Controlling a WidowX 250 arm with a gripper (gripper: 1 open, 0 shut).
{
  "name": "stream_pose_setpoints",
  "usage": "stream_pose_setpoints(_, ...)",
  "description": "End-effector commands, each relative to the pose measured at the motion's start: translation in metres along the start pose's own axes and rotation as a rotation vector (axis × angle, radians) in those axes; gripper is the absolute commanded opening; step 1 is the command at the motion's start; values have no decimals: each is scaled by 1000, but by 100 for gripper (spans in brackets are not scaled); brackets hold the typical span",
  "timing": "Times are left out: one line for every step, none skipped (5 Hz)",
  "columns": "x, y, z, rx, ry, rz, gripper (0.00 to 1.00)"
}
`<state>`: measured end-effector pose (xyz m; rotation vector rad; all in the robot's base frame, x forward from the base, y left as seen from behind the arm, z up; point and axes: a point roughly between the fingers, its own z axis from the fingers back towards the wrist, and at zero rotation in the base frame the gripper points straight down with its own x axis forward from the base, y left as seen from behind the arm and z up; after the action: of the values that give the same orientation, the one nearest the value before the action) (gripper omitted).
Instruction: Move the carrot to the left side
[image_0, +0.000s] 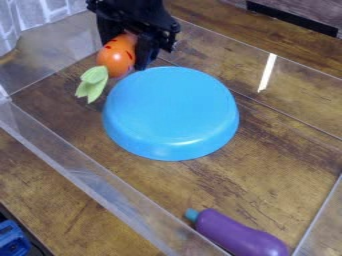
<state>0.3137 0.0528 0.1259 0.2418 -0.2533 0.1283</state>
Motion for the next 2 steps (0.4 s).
stream_pose_setpoints(5,-6,23,-2,-94,-15,0)
stream_pose_setpoints(4,9,2,11,-85,-55,0)
